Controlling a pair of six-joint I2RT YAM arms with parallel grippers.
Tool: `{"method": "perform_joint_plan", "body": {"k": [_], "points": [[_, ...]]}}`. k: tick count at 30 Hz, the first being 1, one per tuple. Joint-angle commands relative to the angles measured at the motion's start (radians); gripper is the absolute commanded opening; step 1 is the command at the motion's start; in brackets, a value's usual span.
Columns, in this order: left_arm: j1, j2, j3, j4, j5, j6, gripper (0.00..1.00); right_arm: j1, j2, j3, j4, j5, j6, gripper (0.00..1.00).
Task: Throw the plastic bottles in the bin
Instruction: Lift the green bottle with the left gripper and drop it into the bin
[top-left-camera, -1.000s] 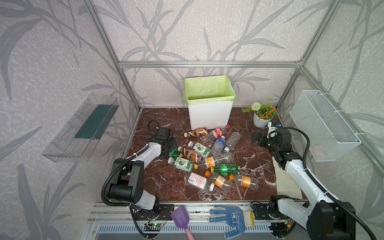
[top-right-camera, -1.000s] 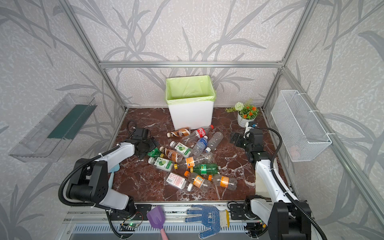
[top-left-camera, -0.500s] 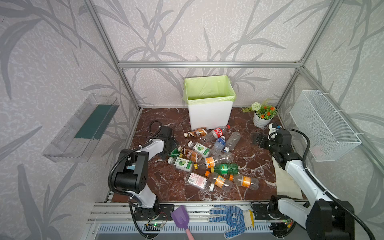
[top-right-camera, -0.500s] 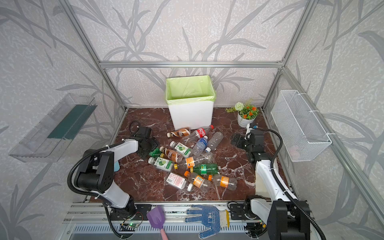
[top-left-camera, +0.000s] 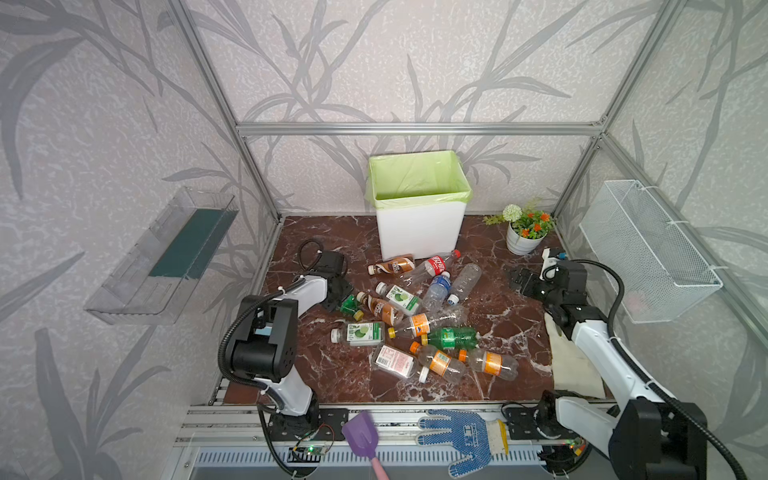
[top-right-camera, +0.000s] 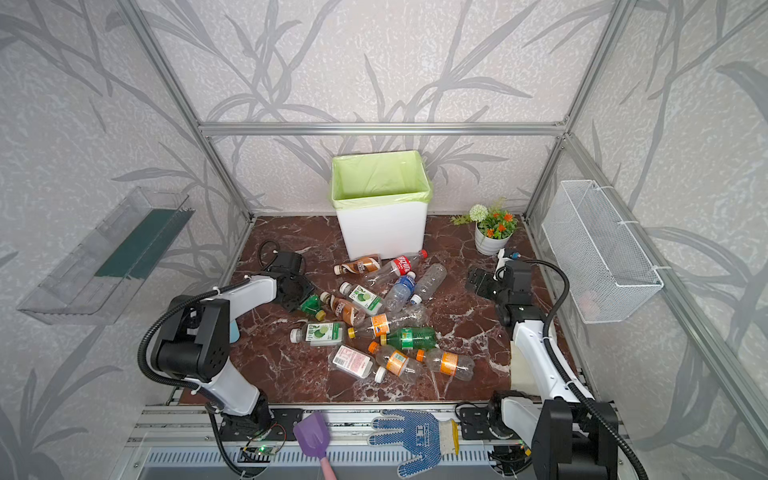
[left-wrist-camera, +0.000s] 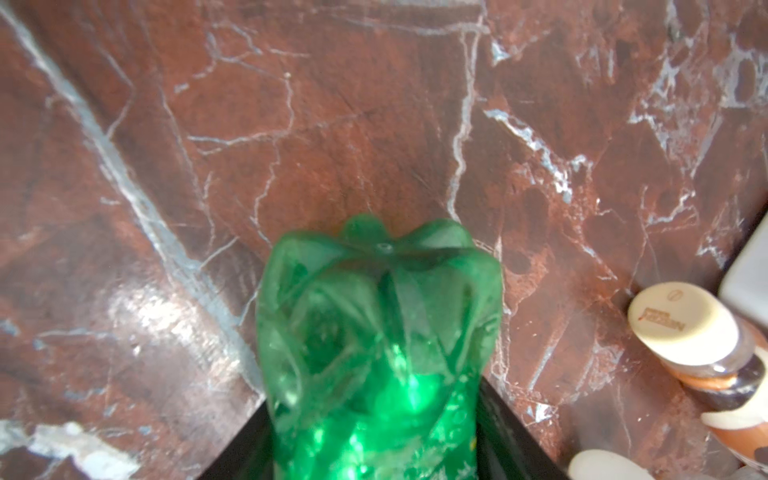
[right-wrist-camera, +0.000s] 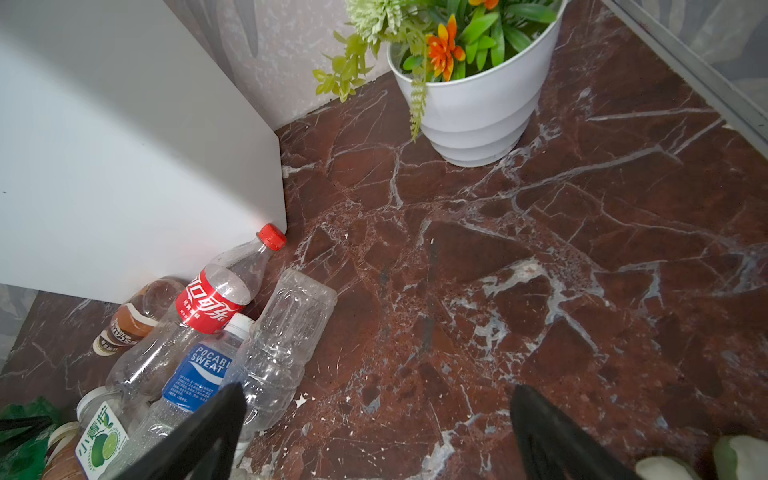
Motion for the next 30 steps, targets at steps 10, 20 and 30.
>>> {"method": "perform_joint_plan", "body": {"k": [10, 20, 30], "points": [[0.035, -0.346, 0.147, -0.009, -0.142, 0.155, 0.57, -0.016, 0.011, 0.030, 0.012, -0.025, 0.009, 0.99], [0.017, -0.331, 0.586, 0.283, -0.063, 0.314, 0.55, -0.041, -0.039, 0.045, -0.001, -0.017, 0.015, 0.99], [-0.251, 0.417, 1.689, -0.134, 0.144, 0.393, 0.96, -0.041, 0.032, 0.083, 0.013, -0.177, 0.081, 1.00]]}}
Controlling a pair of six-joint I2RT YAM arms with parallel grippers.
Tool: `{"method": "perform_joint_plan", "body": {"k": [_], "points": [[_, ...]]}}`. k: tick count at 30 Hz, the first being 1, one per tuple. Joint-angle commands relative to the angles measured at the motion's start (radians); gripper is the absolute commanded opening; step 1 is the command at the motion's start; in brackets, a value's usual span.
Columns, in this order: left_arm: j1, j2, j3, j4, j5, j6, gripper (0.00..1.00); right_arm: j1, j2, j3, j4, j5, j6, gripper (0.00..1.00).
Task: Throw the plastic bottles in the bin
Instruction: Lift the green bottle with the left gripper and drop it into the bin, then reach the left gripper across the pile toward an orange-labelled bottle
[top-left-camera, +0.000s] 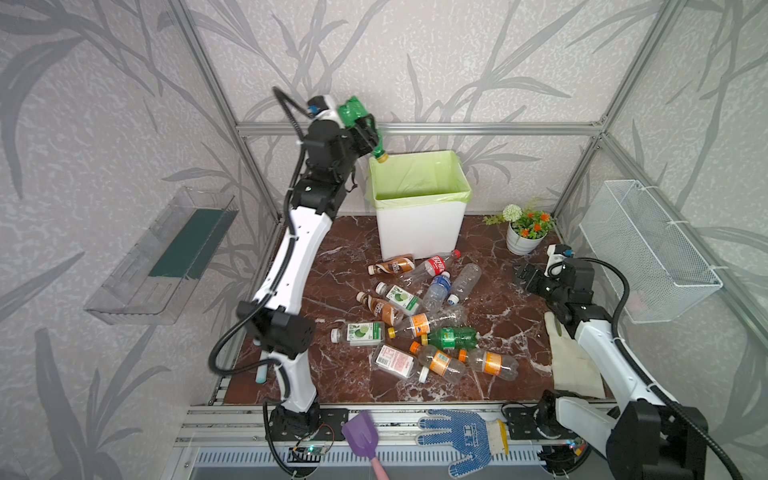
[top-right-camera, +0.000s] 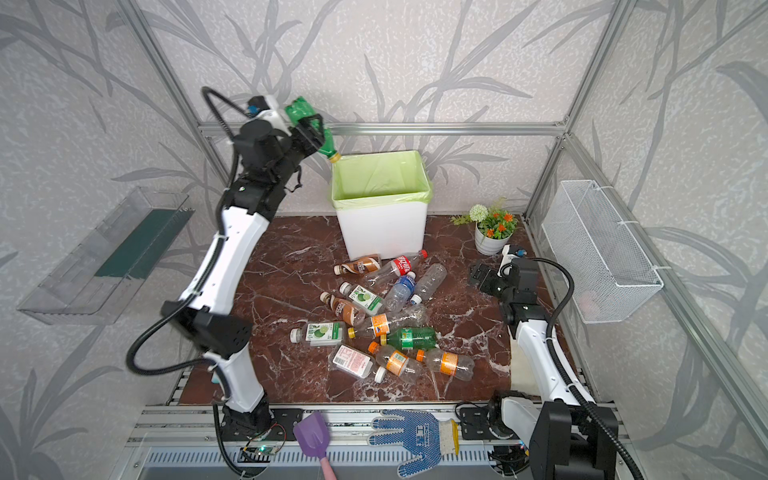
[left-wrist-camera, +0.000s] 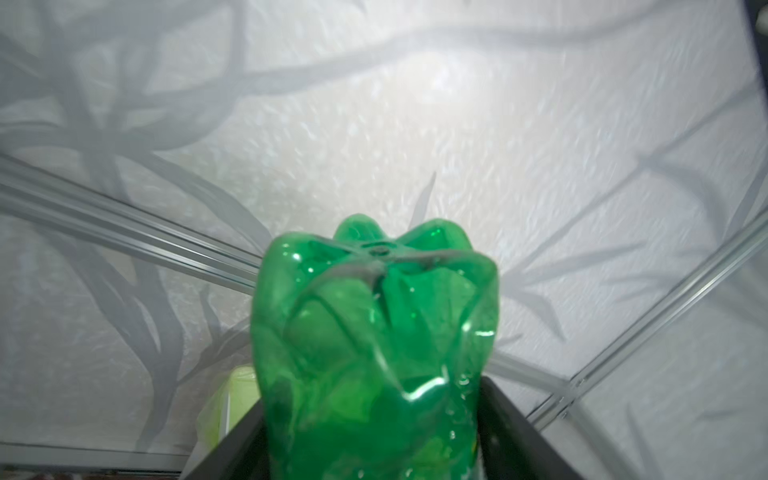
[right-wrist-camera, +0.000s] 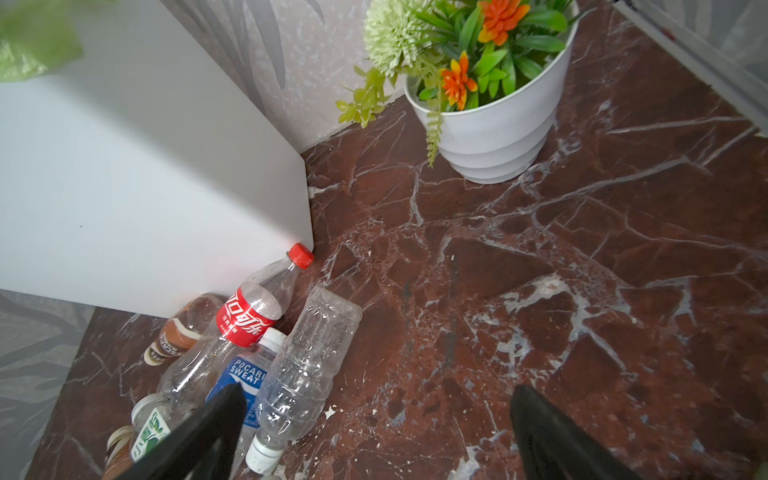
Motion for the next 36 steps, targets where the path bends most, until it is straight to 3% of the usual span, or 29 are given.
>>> {"method": "perform_joint_plan", "body": {"k": [1, 4, 9, 13, 17, 23, 29, 33, 36], "points": [[-0.061, 0.077, 0.223, -0.201, 0.090, 0.067, 0.99, -0.004, 0.020, 0.050, -0.012, -0.066, 0.018, 0.99], [-0.106, -0.028, 0.107, -0.105, 0.045, 0.165, 0.99, -0.004, -0.007, 0.042, -0.037, -0.034, 0.004, 0.99], [-0.117, -0.312, -0.374, 0.183, 0.002, 0.207, 0.99, -0.003, -0.023, 0.045, -0.113, -0.026, -0.035, 0.99], [-0.115, -0.459, -0.621, 0.237, -0.053, 0.246, 0.99, -0.002, -0.027, 0.063, -0.201, -0.003, -0.041, 0.99], [-0.115, -0.566, -0.827, 0.230, -0.079, 0.277, 0.99, -0.001, -0.058, 0.058, -0.279, 0.042, 0.039, 0.99], [-0.115, -0.666, -1.037, 0.122, -0.112, 0.363, 0.99, 0.041, -0.106, 0.051, -0.373, 0.100, 0.064, 0.99], [-0.134, -0.740, -1.194, 0.021, -0.076, 0.427, 0.99, 0.053, -0.106, 0.012, -0.321, 0.113, 0.083, 0.99], [-0.222, -0.773, -1.277, -0.004, -0.084, 0.538, 0.99, 0.053, -0.071, 0.017, -0.298, 0.073, 0.039, 0.99], [-0.303, -0.773, -1.313, -0.026, -0.062, 0.658, 0.98, 0.053, -0.068, 0.023, -0.324, 0.111, 0.002, 0.99]]}}
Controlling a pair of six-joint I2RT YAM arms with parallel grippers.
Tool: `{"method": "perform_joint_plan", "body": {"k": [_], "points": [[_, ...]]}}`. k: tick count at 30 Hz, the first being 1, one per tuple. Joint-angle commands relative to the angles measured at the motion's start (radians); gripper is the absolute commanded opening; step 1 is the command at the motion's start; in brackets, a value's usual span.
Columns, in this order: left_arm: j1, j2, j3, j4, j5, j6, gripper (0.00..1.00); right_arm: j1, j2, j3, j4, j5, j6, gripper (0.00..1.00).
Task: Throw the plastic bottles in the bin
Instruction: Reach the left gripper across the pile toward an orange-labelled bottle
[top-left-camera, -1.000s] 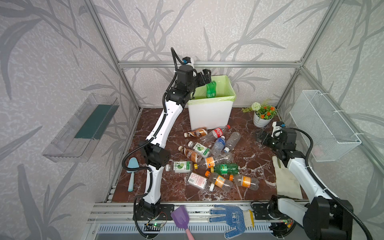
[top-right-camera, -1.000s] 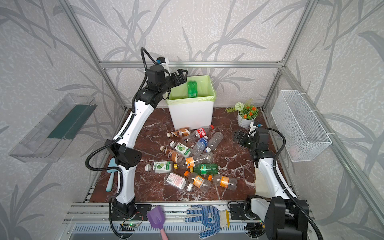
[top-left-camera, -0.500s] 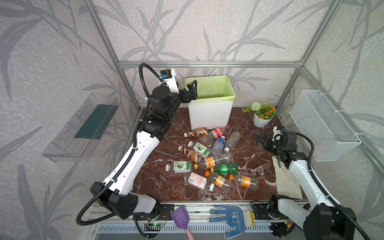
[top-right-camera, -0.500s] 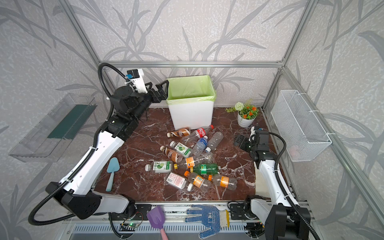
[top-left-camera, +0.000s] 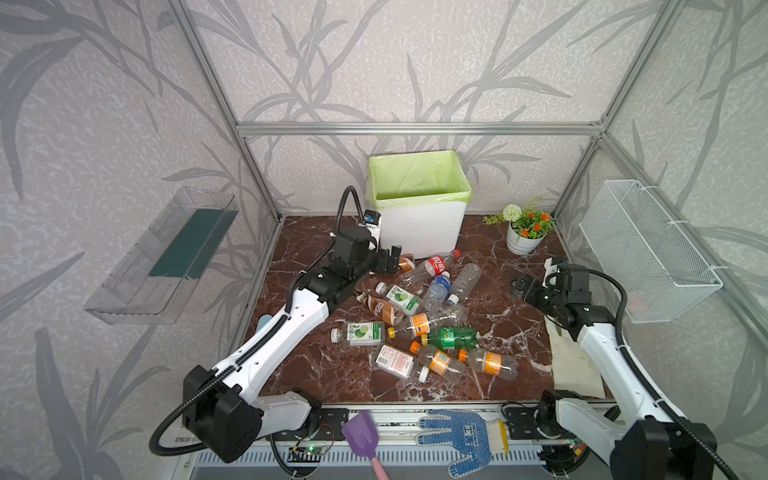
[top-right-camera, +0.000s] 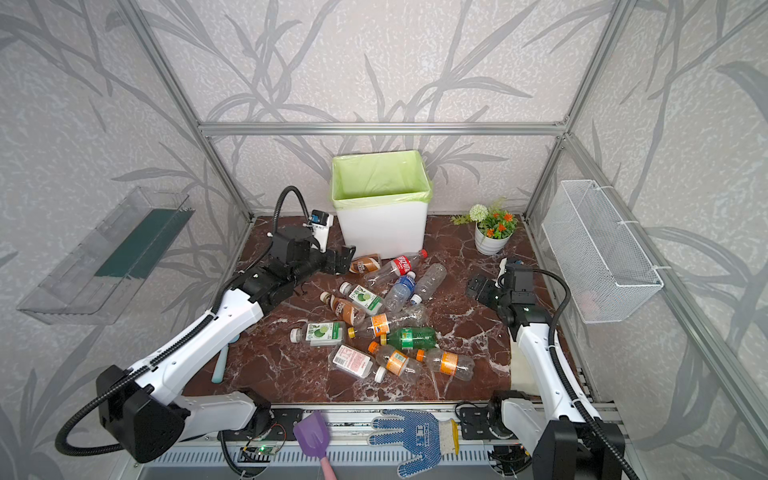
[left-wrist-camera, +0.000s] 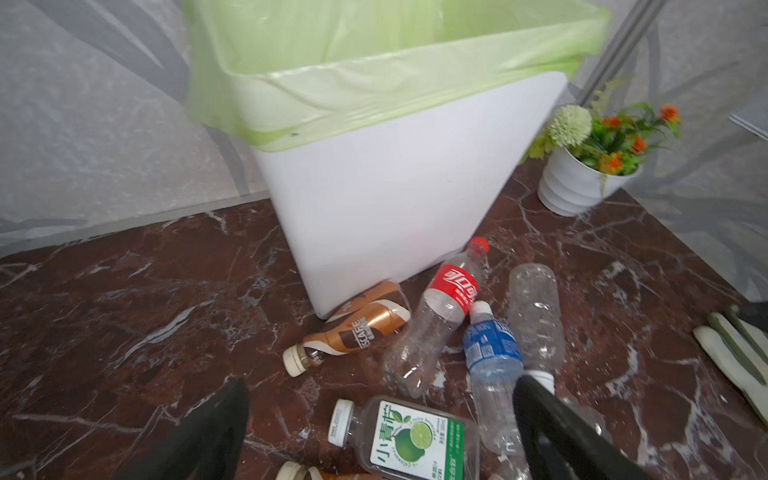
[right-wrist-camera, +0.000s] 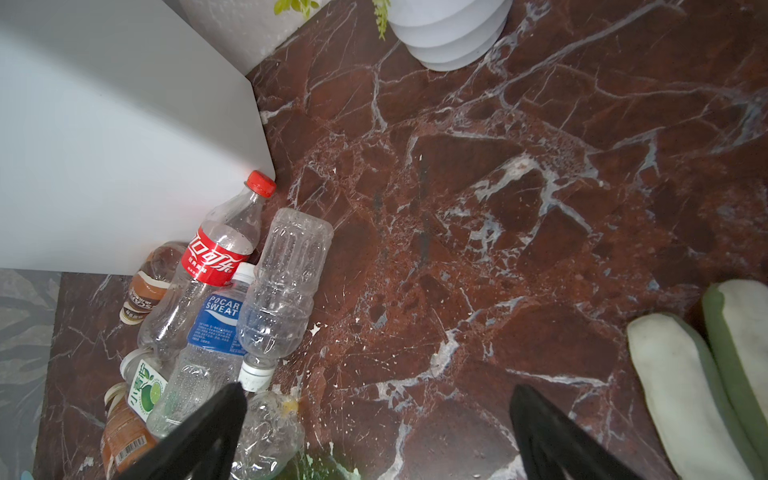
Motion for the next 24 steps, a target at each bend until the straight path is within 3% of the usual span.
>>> {"method": "perform_joint_plan", "body": {"k": [1, 7, 11, 18, 24], "points": [[-0.116, -0.014, -0.039, -0.050, 0.031, 0.239, 0.98, 0.004, 0.002, -0.003, -0.009, 0.039, -0.061, 0.99], [-0.369, 0.083, -0.030, -0.168, 0.037, 0.552, 0.96, 0.003, -0.013, -0.014, 0.010, 0.063, -0.079, 0.99], [-0.488, 0.124, -0.054, -0.190, 0.027, 0.685, 0.95, 0.000, 0.006, -0.012, 0.016, 0.059, -0.083, 0.99], [-0.641, 0.258, -0.028, -0.303, -0.004, 0.792, 0.89, 0.000, 0.040, -0.016, 0.043, 0.037, -0.069, 0.99], [-0.708, 0.326, -0.028, -0.313, -0.002, 0.801, 0.86, 0.000, 0.054, -0.013, 0.043, 0.030, -0.074, 0.99]]}}
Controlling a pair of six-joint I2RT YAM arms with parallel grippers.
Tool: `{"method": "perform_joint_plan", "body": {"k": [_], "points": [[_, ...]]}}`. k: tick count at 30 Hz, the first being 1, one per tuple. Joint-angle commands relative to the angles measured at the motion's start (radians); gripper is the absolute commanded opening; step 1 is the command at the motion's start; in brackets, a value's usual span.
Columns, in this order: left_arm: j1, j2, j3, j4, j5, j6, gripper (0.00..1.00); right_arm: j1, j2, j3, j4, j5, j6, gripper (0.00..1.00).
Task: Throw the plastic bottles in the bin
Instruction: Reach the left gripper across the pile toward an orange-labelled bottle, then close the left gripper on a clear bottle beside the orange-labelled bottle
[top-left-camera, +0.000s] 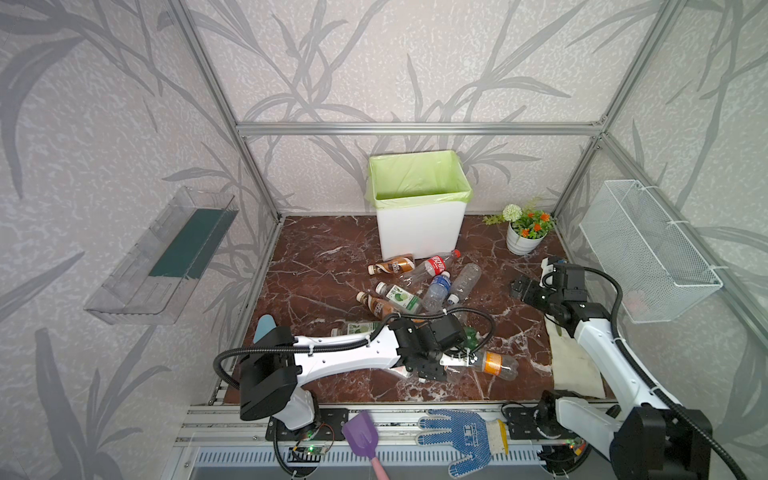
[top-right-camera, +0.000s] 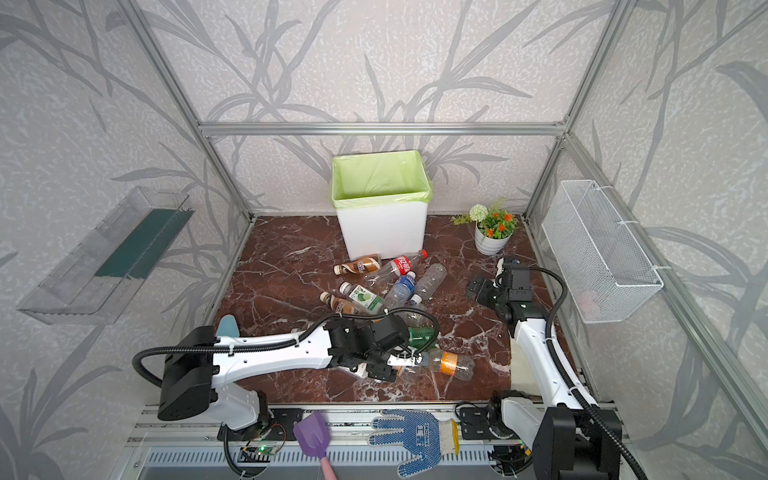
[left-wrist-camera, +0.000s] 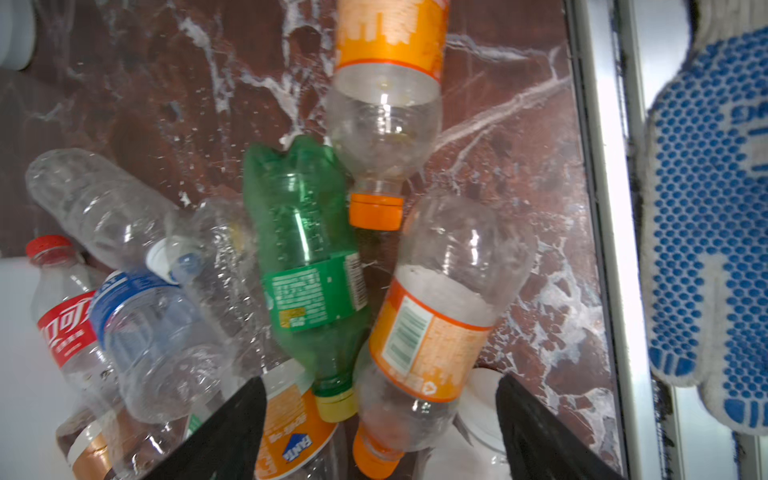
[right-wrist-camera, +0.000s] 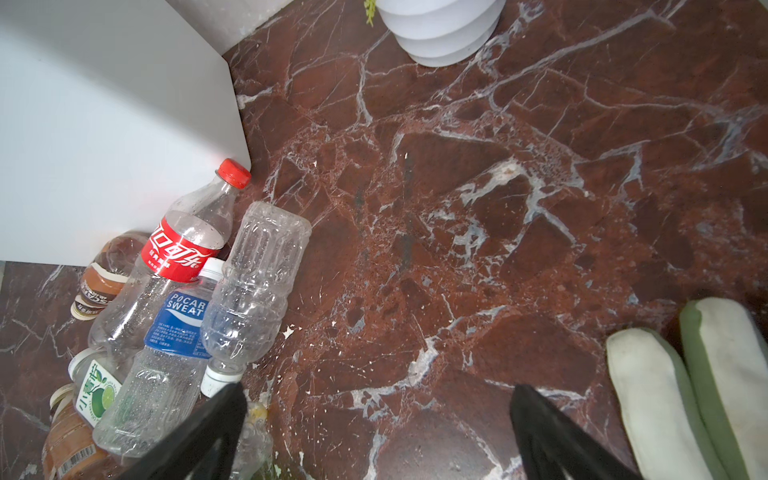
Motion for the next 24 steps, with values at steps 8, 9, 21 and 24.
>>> {"method": "perform_joint_plan", "body": {"k": [8, 9, 21, 24], "points": [[-0.060, 0.136, 0.084, -0.076, -0.027, 0.026, 0.77, 0.000, 0.025, -0.008, 0.025, -0.026, -0.016, 0.99], [-0.061, 0.145, 0.080, -0.070, -0.021, 0.022, 0.77, -0.001, 0.026, -0.008, 0.026, -0.029, -0.016, 0.99], [-0.061, 0.241, 0.089, -0.034, -0.109, 0.000, 0.75, -0.001, 0.015, -0.026, 0.030, -0.042, -0.021, 0.99], [-0.061, 0.262, 0.089, -0.025, -0.126, 0.001, 0.75, -0.002, 0.013, -0.029, 0.031, -0.044, -0.021, 0.99]]}}
